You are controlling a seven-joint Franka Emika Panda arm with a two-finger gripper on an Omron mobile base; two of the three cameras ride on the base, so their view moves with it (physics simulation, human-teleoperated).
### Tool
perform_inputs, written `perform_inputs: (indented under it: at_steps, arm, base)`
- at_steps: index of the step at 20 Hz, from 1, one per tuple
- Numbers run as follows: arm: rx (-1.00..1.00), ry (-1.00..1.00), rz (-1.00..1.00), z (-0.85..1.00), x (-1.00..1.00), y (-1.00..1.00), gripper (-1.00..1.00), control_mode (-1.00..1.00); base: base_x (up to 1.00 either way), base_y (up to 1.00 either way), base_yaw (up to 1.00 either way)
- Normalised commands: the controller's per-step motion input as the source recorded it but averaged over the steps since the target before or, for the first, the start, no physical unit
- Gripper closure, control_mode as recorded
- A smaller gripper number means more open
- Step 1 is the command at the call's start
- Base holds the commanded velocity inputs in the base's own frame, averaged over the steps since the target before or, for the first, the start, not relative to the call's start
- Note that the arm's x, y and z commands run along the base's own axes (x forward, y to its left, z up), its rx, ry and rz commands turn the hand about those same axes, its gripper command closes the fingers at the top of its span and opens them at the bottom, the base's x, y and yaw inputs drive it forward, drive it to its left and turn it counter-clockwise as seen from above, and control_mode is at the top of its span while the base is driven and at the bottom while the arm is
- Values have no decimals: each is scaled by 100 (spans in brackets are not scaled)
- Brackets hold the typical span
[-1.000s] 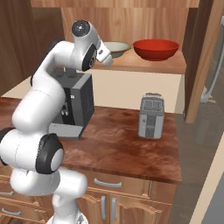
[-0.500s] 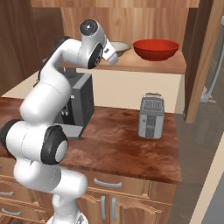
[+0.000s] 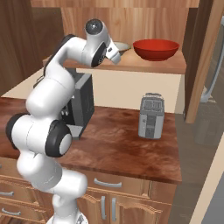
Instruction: Move the bowls from the cabinet to the plates on the dining table.
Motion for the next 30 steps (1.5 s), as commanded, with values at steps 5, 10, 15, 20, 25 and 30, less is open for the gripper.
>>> perform_inputs:
  at_steps: [5,10,15,20,25,30]
  arm:
    - [2,0,0,0,29,0,-100,-100]
    - [1,1,0,-3,32,0,-100,-100]
    - [0,4,0,-10,17,0,-100,-100]
    - [0,9,0,-28,1,-3,-100,-100]
    - [0,3,0,-6,0,0,-100,-100]
    - [0,0,0,0,0,0,-100,-100]
  base:
    - [0,0,0]
    - [0,0,0]
    - [0,0,0]
    - [0,0,0]
    - [0,0,0]
    - [0,0,0]
